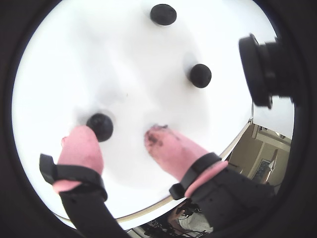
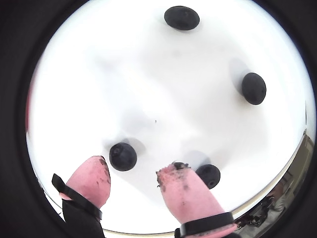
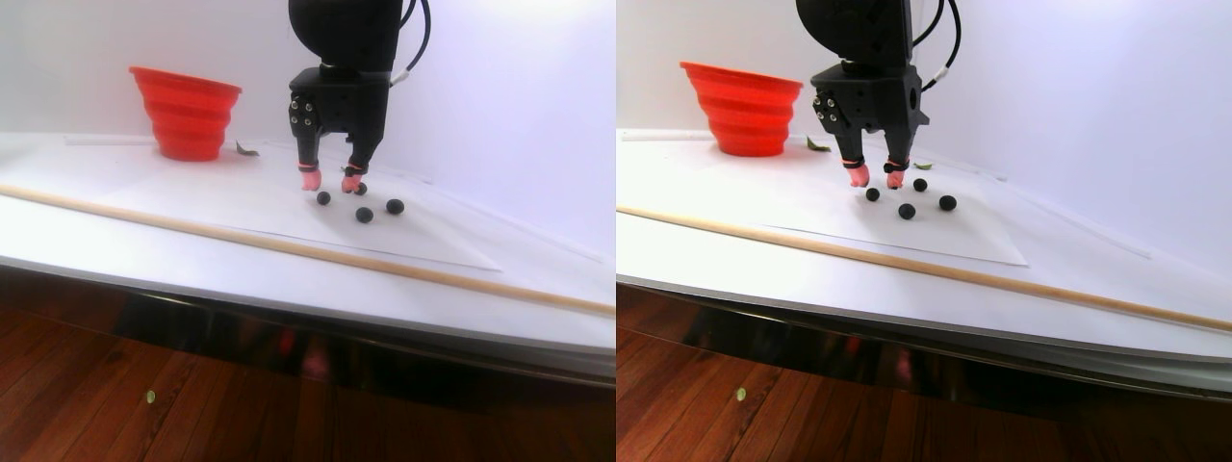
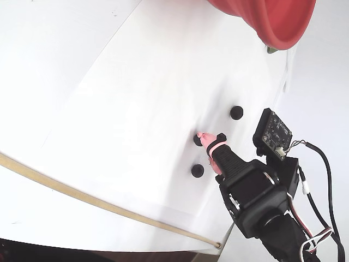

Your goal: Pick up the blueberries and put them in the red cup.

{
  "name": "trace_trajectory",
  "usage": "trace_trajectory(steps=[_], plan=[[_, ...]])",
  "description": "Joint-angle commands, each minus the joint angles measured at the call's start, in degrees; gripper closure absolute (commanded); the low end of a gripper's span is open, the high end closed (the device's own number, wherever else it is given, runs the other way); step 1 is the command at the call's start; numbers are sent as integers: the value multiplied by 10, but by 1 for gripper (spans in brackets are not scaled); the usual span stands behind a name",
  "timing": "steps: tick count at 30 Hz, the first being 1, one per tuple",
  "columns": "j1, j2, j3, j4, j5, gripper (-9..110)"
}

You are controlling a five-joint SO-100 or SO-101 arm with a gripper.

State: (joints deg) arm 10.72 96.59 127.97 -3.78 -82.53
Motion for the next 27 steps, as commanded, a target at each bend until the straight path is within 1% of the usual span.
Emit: trace_trajectory(steps=[1,18,27], plan=[[1,6,-43,-11,10,82],[-3,-26,-47,-35,23,83],[-4,-45,-50,-47,34,86]])
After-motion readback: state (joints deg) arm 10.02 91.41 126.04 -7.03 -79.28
